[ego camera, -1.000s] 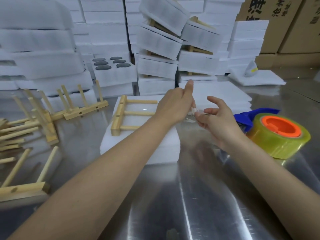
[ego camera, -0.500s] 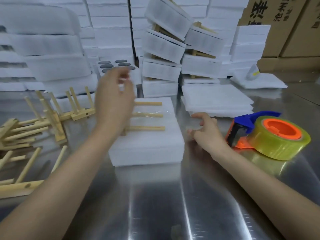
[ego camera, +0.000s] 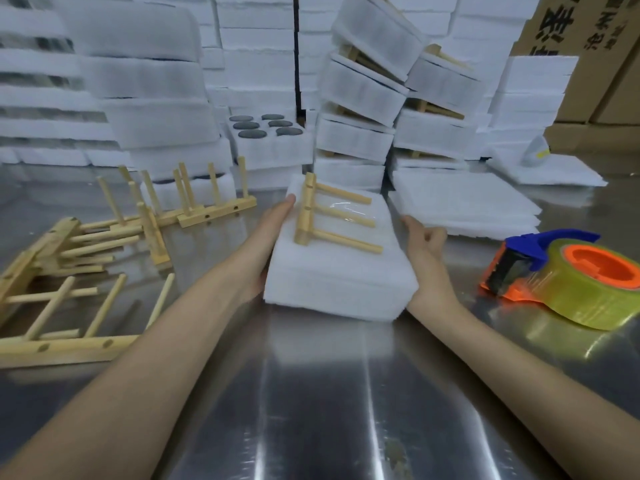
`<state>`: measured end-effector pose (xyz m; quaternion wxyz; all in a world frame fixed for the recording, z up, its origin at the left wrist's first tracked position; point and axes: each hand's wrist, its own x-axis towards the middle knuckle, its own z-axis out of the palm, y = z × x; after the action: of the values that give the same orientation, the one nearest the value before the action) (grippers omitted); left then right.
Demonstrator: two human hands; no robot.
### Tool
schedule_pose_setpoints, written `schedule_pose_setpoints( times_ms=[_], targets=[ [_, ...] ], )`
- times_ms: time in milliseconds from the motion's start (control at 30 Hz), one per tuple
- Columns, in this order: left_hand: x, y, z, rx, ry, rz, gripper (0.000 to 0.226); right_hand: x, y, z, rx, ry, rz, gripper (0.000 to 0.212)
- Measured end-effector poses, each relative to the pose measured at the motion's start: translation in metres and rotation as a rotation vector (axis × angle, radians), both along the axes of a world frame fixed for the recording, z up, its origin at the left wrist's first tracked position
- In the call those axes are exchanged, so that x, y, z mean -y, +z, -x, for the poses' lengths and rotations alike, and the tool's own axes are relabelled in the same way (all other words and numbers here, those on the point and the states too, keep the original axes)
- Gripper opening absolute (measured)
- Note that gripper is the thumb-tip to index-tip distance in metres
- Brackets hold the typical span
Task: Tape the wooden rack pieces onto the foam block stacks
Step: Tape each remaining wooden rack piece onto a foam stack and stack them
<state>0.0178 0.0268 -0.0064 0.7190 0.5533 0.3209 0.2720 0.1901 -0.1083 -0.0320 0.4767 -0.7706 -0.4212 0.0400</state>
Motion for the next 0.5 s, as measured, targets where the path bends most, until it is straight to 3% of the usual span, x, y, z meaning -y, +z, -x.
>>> schedule_pose_setpoints(
  times_ms=[67,133,233,333,400,500],
  targets=[
    [0.001,0.002,0.002,0.04,-0.031,0.062,0.057,0.001,0.004,0.003,0.107,0.026,0.065,0.072],
    [0.0,0.003,0.002,0.105,0.013,0.042,0.055,0.001,0.006,0.006,0.13,0.058,0.078,0.069],
    [-0.003,0.006,0.001,0.272,0.004,0.024,0.029,-0.005,0.009,0.005,-0.247,0.037,-0.204,0.043],
    [-0.001,0.006,-0.001,0.386,0.046,0.081,0.031,-0.017,0.015,0.01,-0.817,0.105,-0.346,0.036],
    [0.001,-0.001,-0.002,0.397,0.098,0.114,0.053,-0.023,0.018,0.013,-1.14,0.155,-0.359,0.02],
    [0.004,-0.007,-0.004,0.399,0.101,0.14,0.066,-0.024,0.018,0.016,-1.241,0.255,-0.358,0.024]
  ],
)
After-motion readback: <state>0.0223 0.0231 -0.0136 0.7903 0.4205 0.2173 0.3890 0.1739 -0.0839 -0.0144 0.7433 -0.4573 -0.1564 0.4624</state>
